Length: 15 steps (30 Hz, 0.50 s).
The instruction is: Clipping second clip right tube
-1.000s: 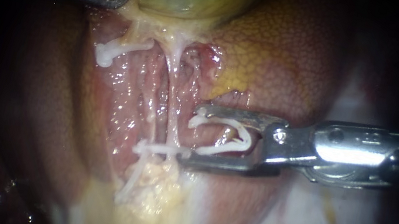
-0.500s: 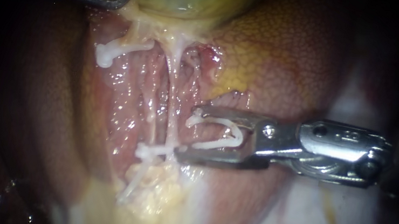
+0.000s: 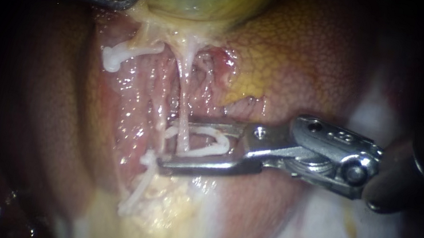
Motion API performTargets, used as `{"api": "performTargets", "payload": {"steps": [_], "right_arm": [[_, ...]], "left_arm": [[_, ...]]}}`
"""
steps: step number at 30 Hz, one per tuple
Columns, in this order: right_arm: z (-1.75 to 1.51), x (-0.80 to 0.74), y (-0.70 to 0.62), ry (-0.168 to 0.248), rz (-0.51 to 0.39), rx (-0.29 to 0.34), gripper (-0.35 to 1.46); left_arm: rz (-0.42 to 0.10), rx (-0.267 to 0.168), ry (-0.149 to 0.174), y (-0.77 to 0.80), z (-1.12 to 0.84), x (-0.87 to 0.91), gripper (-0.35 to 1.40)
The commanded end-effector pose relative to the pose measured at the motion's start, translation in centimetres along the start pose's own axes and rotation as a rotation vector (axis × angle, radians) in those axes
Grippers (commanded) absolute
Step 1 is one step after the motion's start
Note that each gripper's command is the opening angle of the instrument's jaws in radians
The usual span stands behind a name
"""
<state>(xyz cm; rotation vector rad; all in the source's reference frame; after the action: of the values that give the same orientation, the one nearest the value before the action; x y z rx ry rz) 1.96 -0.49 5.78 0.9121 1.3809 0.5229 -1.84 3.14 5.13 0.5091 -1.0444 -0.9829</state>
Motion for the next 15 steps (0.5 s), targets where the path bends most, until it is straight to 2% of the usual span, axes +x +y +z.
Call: {"api": "performTargets", "payload": {"steps": [1,3,8,15], "right_arm": [[0.00,0.00,0.00,0.011,-0.004,0.020,0.42],[0.01,0.00,-0.03,0.035,0.002,0.069,0.41],[0.04,-0.01,-0.14,0.055,-0.006,0.164,0.39],[0.07,0.08,-0.22,0.102,-0.001,0.199,0.34]], "left_arm": [[0.000,0.001,0.001,0.00,0.00,0.00,-0.35],[0.000,0.001,0.001,0.00,0.00,0.00,-0.35],[0.000,0.001,0.001,0.00,0.00,0.00,-0.35],[0.000,0.000,0.000,0.00,0.00,0.00,-0.35]]}}
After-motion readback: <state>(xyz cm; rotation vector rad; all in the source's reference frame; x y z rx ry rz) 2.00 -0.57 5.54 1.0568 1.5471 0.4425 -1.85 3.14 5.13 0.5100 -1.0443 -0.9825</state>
